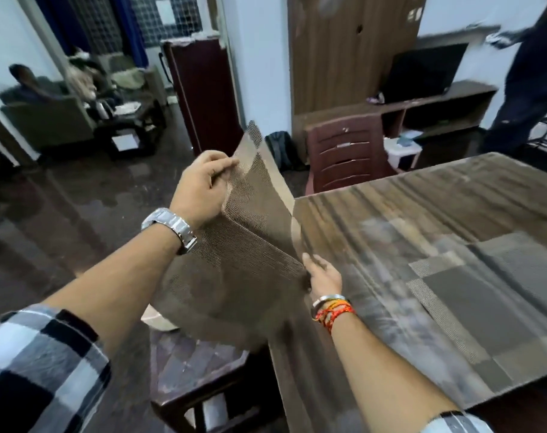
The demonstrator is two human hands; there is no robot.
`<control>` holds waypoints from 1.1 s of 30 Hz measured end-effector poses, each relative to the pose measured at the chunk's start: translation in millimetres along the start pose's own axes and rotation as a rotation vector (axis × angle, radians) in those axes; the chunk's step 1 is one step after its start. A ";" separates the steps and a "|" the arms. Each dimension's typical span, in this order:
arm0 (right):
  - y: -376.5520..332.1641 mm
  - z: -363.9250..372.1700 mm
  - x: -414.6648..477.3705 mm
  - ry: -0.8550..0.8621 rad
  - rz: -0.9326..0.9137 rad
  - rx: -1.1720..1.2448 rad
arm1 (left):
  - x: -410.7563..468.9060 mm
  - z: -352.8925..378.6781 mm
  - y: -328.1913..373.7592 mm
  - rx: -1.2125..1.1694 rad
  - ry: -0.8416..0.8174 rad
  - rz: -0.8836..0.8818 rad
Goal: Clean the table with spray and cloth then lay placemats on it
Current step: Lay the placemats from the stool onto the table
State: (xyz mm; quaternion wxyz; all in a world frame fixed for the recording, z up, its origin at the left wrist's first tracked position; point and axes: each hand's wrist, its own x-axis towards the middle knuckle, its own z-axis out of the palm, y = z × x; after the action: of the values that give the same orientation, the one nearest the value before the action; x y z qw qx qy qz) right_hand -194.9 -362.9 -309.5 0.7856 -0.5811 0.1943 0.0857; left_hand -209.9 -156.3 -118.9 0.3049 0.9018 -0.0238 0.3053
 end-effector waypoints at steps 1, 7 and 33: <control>-8.7 -9.0 3.0 0.038 -0.036 0.031 | 6.3 13.0 -2.5 0.052 -0.058 -0.002; -18.8 -50.6 33.0 0.315 -0.317 0.034 | 24.5 114.0 -27.6 0.300 -0.410 -0.042; -8.6 -48.3 354.9 0.621 -0.051 -1.358 | 122.7 535.4 -105.9 0.398 -1.070 0.218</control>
State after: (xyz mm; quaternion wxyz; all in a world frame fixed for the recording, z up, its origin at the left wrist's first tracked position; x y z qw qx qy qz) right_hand 121.2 -443.7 -457.7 0.1649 -0.9402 0.2981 0.0006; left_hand 201.2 -354.8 -442.3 0.0420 0.9629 -0.2096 -0.1644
